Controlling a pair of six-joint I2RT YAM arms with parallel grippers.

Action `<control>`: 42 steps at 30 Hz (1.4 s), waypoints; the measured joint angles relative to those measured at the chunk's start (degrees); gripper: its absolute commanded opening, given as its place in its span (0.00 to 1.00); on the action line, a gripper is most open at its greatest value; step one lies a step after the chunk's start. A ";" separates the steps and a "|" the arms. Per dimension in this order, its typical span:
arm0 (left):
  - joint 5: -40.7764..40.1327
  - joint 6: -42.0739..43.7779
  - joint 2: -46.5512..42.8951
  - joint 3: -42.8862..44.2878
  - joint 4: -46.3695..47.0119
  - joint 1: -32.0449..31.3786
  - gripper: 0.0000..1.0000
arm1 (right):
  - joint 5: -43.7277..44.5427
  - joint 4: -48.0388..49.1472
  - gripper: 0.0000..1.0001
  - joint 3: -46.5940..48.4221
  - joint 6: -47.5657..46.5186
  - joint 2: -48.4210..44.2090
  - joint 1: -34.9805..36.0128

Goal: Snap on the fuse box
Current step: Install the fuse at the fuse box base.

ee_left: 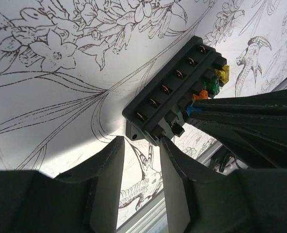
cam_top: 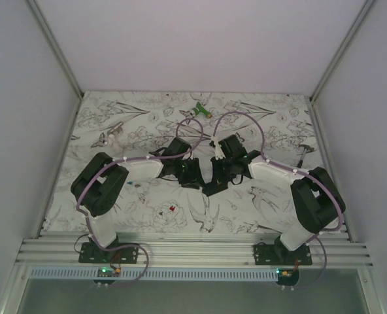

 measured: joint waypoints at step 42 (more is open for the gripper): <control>-0.59 1.14 0.20 1.07 -1.77 0.76 0.30 | 18.27 -9.73 0.00 9.38 8.81 5.57 9.05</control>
